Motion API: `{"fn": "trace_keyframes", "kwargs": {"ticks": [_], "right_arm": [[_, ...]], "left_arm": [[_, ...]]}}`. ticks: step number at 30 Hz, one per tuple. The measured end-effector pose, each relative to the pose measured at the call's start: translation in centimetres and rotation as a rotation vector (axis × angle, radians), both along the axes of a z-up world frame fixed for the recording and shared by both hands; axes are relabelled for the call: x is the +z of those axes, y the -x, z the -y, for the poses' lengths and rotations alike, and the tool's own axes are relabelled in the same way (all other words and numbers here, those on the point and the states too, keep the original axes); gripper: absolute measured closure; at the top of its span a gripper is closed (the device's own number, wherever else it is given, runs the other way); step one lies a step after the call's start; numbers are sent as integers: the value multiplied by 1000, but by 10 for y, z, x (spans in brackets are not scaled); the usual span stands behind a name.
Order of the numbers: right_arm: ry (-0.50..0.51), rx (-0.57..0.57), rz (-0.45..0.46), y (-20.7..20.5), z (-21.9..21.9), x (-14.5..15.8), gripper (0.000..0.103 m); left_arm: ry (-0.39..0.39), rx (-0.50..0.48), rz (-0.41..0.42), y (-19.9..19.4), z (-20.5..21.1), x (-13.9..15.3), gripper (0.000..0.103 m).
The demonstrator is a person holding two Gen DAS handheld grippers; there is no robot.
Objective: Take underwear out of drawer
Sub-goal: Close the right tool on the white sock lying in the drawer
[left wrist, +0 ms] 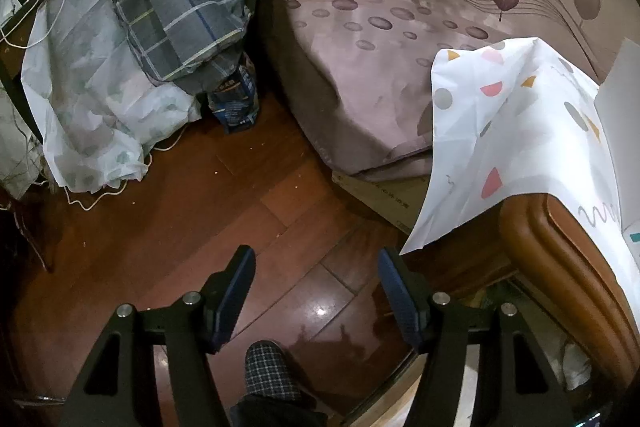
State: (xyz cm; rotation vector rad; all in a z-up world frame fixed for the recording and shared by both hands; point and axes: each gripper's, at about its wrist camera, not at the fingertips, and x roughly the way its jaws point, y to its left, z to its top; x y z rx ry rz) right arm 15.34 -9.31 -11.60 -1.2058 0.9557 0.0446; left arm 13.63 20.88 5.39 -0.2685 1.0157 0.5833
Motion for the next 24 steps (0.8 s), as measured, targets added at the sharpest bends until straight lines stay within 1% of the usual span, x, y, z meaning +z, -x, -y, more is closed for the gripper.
{"fn": "trace_keyframes", "kwargs": {"ticks": [2, 5, 8, 10, 12, 14, 17, 20, 22, 24], "right_arm": [[12, 9, 16, 2, -1, -2, 65], [19, 24, 28, 6, -3, -6, 59], [40, 38, 57, 12, -2, -12, 60], [57, 53, 73, 16, -3, -16, 58], [69, 66, 75, 19, -3, -21, 59], [77, 61, 59, 19, -2, -26, 63], [87, 46, 81, 17, 1, -30, 68], [106, 41, 95, 13, 2, -33, 68], [102, 33, 84, 11, 2, -35, 68], [100, 39, 93, 12, 1, -37, 67]], "left_arm": [[5, -2, -5, -1, 0, -1, 38], [7, -9, -8, -1, 2, -1, 38], [2, -13, -5, -1, 4, 0, 38], [3, -14, -4, -1, 4, 0, 38], [2, -19, -9, -1, 5, -1, 38], [5, -18, -9, -1, 5, -1, 38], [3, -19, -8, -1, 5, -1, 38], [2, -21, -14, -3, 5, -2, 38], [15, -33, -16, -4, 6, -3, 38], [9, -39, -23, -5, 8, -3, 38]]}}
